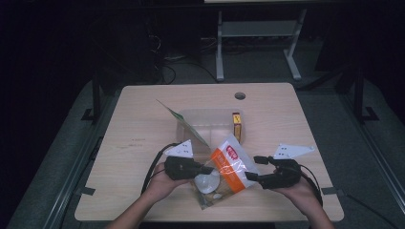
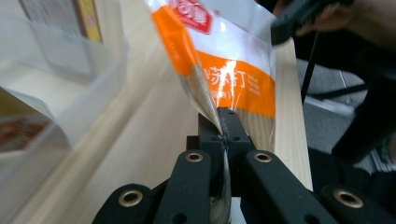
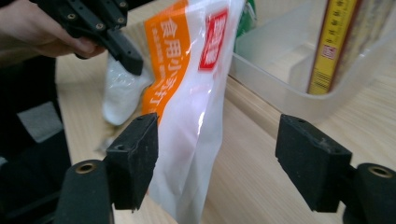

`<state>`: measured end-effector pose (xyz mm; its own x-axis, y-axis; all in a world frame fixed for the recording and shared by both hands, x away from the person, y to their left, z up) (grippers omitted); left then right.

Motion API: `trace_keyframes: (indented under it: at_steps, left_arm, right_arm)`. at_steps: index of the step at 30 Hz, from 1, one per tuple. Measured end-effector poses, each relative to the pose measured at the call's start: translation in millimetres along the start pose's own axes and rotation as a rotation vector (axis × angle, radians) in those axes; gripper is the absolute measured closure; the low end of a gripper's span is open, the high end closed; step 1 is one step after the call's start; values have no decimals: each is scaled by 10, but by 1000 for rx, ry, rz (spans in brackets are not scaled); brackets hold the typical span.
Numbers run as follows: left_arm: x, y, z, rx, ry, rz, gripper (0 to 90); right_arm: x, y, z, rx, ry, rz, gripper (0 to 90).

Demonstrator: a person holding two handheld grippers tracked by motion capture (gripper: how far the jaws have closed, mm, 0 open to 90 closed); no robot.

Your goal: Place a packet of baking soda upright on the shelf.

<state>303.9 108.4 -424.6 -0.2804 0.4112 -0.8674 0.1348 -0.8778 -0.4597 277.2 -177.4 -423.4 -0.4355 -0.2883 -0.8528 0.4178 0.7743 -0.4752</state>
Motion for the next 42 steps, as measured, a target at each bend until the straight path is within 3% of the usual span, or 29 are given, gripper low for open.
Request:
trace_keyframes:
  at_steps: [4, 9, 16, 18, 21, 28, 33, 37, 42]
  left_arm:
    - [-30, -70, -5, -19, -2, 34, 900]
    - [-40, -147, -34, -43, -18, 66, 900]
    - [-55, -203, -36, -57, -23, 91, 900]
    - [-52, -204, -29, -60, -22, 90, 900]
    - [-48, -192, -26, -62, -25, 92, 900]
    - [-50, -192, -43, -63, -35, 109, 899]
    - [-43, -182, -39, -60, -31, 101, 896]
    - [-43, -167, -54, -42, -51, 105, 894]
    - [-31, -101, -32, -32, -47, 91, 881]
  right_arm:
    - [-14, 42, -12, -35, 8, 1, 282]
    - [-39, 230, -31, -104, 26, 3, 319]
    - [-28, 460, -69, -179, 50, -10, 433]
    - [-14, 493, -81, -186, 49, -10, 507]
    - [-30, 489, -83, -223, 71, 15, 657]
    - [-45, 452, -101, -263, 82, 35, 886]
    - [-105, 387, -124, -268, 39, 59, 898]
    - [-199, 319, -174, -300, 21, 90, 900]
    - [-311, 277, -241, -326, -18, 108, 900]
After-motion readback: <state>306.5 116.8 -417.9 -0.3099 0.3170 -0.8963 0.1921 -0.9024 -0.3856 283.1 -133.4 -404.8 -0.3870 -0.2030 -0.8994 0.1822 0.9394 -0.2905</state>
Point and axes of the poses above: each handheld gripper's, and its own axes: y roughly forward along the jaws, x roughly out of its underside, z roughly to its right, the point moved 3 cm from there along y, roughly forward along the jaws, and after that the axes turned 2 degrees about z, right-handed, at the moved point
